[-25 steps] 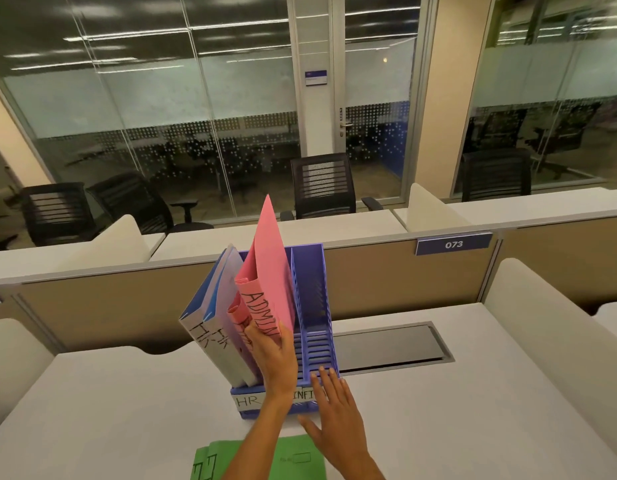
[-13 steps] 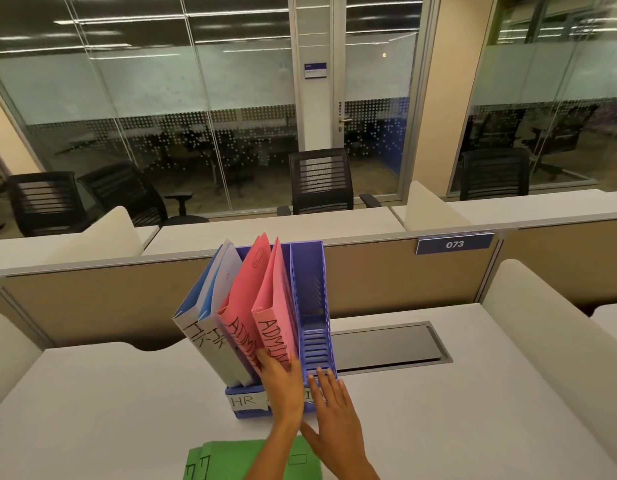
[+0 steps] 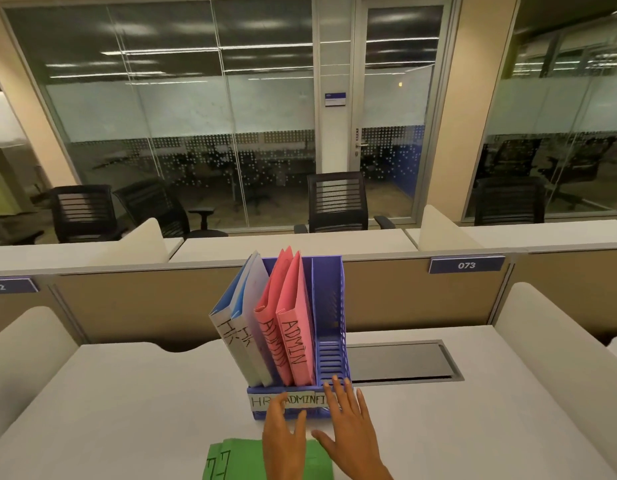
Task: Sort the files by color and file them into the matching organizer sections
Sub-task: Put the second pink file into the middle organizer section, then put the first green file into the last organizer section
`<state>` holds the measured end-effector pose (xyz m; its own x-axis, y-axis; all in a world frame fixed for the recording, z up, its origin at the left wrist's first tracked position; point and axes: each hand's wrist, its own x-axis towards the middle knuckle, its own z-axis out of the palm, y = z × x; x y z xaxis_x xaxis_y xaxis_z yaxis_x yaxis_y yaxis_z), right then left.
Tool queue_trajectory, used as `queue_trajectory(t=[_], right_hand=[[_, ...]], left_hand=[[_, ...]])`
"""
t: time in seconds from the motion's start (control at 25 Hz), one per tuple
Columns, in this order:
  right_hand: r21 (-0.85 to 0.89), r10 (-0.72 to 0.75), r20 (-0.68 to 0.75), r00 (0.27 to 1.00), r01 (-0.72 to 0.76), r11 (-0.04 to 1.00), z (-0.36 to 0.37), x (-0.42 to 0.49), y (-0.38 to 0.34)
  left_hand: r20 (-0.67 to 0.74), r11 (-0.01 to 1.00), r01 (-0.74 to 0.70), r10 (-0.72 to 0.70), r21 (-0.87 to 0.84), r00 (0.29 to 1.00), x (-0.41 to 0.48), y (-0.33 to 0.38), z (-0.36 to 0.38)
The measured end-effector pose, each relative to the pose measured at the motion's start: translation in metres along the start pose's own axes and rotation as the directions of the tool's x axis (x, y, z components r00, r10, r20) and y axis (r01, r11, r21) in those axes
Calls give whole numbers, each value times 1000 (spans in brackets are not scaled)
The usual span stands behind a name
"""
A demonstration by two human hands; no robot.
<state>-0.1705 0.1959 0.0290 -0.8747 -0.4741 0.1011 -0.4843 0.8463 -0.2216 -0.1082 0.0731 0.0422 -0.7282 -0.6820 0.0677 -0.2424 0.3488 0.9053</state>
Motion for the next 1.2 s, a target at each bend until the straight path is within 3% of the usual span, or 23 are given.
queue_trajectory(t=[0.24,0.68,0.84,1.04,1.2], right_hand=[[117,19,68,997,-27,993,-3,-62,-20],[130,56,257,965,-92,987,46,-173,-46],[193,88,307,948,-153,969,51,-194,-71],[337,250,342,906,-367,867,52,-218,-85],[387,291,373,881,-432,815,51,-231,-82]], left_hand=[[165,972,-120,87,204,982,-50,-40,-50],[253,965,-55,-11,254,967,-133,-90,-125],[210,972,19,-70,232,975,-139,-107,-154],[68,978,176,-184,115,981,-130,-124,-182],[101,944,314,-323,98,941,-129,-129,-186]])
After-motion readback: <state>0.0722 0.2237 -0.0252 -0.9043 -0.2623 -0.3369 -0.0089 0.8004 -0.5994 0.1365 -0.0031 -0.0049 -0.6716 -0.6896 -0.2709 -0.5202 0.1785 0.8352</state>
